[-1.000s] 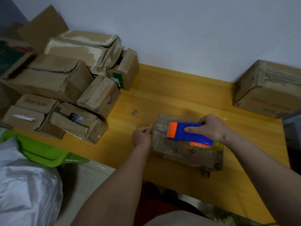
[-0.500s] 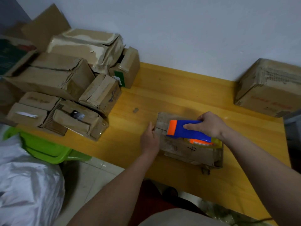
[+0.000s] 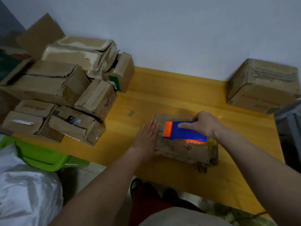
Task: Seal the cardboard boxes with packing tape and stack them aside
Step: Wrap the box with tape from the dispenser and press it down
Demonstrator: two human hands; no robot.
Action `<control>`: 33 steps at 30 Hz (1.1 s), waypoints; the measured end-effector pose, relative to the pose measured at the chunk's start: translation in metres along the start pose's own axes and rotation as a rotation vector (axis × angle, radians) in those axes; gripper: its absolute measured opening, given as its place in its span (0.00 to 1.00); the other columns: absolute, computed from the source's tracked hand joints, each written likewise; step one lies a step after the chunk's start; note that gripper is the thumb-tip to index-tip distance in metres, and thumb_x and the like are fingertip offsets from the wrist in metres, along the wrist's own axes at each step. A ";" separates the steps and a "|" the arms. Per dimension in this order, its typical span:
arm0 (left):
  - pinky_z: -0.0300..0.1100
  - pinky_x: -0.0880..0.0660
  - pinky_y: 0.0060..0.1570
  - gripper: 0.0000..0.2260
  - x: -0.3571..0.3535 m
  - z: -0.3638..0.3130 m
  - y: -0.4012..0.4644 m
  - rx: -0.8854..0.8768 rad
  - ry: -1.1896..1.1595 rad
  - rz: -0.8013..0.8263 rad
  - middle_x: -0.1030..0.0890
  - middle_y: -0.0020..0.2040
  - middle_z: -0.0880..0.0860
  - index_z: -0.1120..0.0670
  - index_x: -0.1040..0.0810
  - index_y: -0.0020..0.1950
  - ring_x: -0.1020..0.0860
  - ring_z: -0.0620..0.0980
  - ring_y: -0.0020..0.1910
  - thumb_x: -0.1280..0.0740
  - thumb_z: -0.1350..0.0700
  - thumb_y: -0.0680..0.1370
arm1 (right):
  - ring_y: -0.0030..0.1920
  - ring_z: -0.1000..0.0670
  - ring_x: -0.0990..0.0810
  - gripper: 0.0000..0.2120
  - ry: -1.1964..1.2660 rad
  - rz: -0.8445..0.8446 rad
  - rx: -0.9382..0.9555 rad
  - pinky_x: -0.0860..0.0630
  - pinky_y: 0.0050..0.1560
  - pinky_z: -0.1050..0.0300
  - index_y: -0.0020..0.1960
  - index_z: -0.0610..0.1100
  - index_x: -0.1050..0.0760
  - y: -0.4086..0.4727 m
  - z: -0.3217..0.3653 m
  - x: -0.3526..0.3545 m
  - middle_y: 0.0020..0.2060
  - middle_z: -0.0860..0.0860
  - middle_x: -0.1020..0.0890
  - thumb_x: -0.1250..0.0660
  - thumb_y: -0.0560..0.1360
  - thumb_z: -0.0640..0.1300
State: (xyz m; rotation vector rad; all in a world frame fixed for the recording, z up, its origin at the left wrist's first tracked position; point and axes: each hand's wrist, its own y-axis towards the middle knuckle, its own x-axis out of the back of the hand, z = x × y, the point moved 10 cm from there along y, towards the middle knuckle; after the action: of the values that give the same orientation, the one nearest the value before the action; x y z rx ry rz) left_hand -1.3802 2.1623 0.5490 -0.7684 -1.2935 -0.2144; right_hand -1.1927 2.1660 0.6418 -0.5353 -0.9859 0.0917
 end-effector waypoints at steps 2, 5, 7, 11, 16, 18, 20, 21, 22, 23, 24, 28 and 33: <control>0.58 0.61 0.75 0.51 -0.002 0.002 -0.001 0.019 -0.019 0.019 0.71 0.76 0.57 0.58 0.74 0.73 0.69 0.54 0.76 0.48 0.25 0.73 | 0.30 0.46 0.26 0.29 -0.024 0.013 0.006 0.34 0.32 0.53 0.35 0.39 0.23 0.000 0.000 0.001 0.28 0.43 0.23 0.31 0.66 0.68; 0.59 0.62 0.75 0.52 0.001 0.003 -0.002 0.052 -0.045 0.039 0.73 0.75 0.56 0.58 0.75 0.72 0.69 0.53 0.76 0.47 0.25 0.72 | 0.32 0.46 0.26 0.29 -0.072 -0.004 -0.021 0.34 0.32 0.54 0.36 0.37 0.22 -0.004 -0.017 0.018 0.29 0.43 0.23 0.31 0.67 0.66; 0.60 0.62 0.74 0.53 0.002 0.001 -0.002 0.060 -0.069 0.048 0.73 0.75 0.56 0.58 0.75 0.73 0.69 0.52 0.76 0.46 0.25 0.71 | 0.33 0.46 0.26 0.28 -0.066 -0.017 -0.066 0.34 0.33 0.55 0.36 0.37 0.22 -0.010 -0.038 0.033 0.30 0.43 0.22 0.30 0.67 0.65; 0.61 0.62 0.74 0.54 0.004 0.000 -0.001 0.068 -0.087 0.070 0.74 0.75 0.56 0.58 0.76 0.72 0.70 0.53 0.75 0.46 0.24 0.71 | 0.38 0.45 0.22 0.27 -0.097 0.013 -0.087 0.31 0.35 0.55 0.39 0.39 0.21 -0.013 -0.050 0.029 0.34 0.43 0.19 0.31 0.68 0.65; 0.61 0.62 0.74 0.60 0.016 -0.009 0.003 0.118 -0.091 0.135 0.71 0.76 0.61 0.62 0.69 0.76 0.69 0.61 0.75 0.40 0.24 0.68 | 0.38 0.46 0.23 0.26 -0.263 0.015 -0.089 0.30 0.35 0.55 0.37 0.44 0.27 -0.006 -0.042 0.024 0.32 0.48 0.24 0.35 0.69 0.68; 0.59 0.63 0.74 0.61 0.028 -0.023 0.008 0.100 -0.043 0.112 0.69 0.75 0.65 0.64 0.67 0.76 0.69 0.64 0.74 0.37 0.25 0.66 | 0.39 0.45 0.23 0.26 -0.279 0.026 -0.093 0.30 0.35 0.54 0.37 0.44 0.27 -0.005 -0.041 0.024 0.33 0.48 0.25 0.35 0.69 0.68; 0.58 0.65 0.74 0.61 0.030 -0.044 0.012 0.021 -0.023 0.081 0.69 0.75 0.64 0.63 0.67 0.76 0.70 0.63 0.74 0.37 0.25 0.67 | 0.39 0.45 0.23 0.26 -0.295 0.039 -0.095 0.30 0.36 0.54 0.37 0.44 0.28 -0.004 -0.040 0.023 0.33 0.48 0.25 0.35 0.70 0.68; 0.57 0.66 0.74 0.60 0.027 -0.052 0.013 -0.010 -0.041 0.078 0.69 0.76 0.63 0.62 0.68 0.76 0.70 0.62 0.74 0.38 0.25 0.67 | 0.39 0.45 0.23 0.25 -0.301 0.046 -0.101 0.29 0.37 0.53 0.37 0.44 0.29 -0.004 -0.040 0.022 0.33 0.48 0.25 0.35 0.70 0.67; 0.57 0.66 0.74 0.60 0.022 -0.056 0.014 -0.023 -0.065 0.082 0.70 0.76 0.62 0.62 0.69 0.76 0.71 0.60 0.74 0.39 0.24 0.67 | 0.40 0.45 0.22 0.24 -0.308 0.056 -0.111 0.28 0.38 0.53 0.38 0.44 0.29 -0.004 -0.039 0.022 0.34 0.48 0.24 0.35 0.70 0.66; 0.57 0.65 0.74 0.60 0.017 -0.059 0.015 -0.022 -0.088 0.088 0.71 0.76 0.61 0.61 0.69 0.76 0.72 0.60 0.74 0.40 0.23 0.67 | 0.40 0.46 0.22 0.23 -0.321 0.068 -0.119 0.27 0.39 0.53 0.39 0.45 0.29 -0.004 -0.038 0.021 0.35 0.48 0.24 0.35 0.70 0.66; 0.58 0.65 0.74 0.59 0.014 -0.060 0.015 -0.013 -0.104 0.088 0.72 0.75 0.61 0.60 0.69 0.76 0.73 0.60 0.74 0.42 0.22 0.67 | 0.39 0.46 0.23 0.21 -0.346 0.085 -0.124 0.27 0.39 0.53 0.40 0.45 0.30 -0.004 -0.035 0.019 0.35 0.49 0.24 0.35 0.71 0.65; 0.59 0.64 0.74 0.58 0.012 -0.061 0.016 0.000 -0.119 0.063 0.72 0.75 0.61 0.60 0.70 0.76 0.73 0.60 0.73 0.48 0.21 0.67 | 0.36 0.48 0.26 0.23 -0.484 0.114 -0.120 0.30 0.38 0.55 0.42 0.45 0.31 -0.004 -0.022 0.014 0.35 0.50 0.26 0.37 0.72 0.66; 0.59 0.64 0.74 0.57 0.011 -0.059 0.016 -0.002 -0.107 0.059 0.71 0.75 0.61 0.60 0.69 0.76 0.73 0.60 0.73 0.50 0.21 0.67 | 0.40 0.46 0.26 0.30 -0.436 0.030 -0.101 0.30 0.38 0.54 0.40 0.46 0.31 -0.008 -0.033 0.021 0.33 0.51 0.29 0.36 0.65 0.74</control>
State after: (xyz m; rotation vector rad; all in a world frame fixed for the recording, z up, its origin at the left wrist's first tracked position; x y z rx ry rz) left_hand -1.3215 2.1407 0.5485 -0.8271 -1.3699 -0.1286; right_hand -1.1556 2.1529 0.6479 -0.6370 -1.4135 0.1915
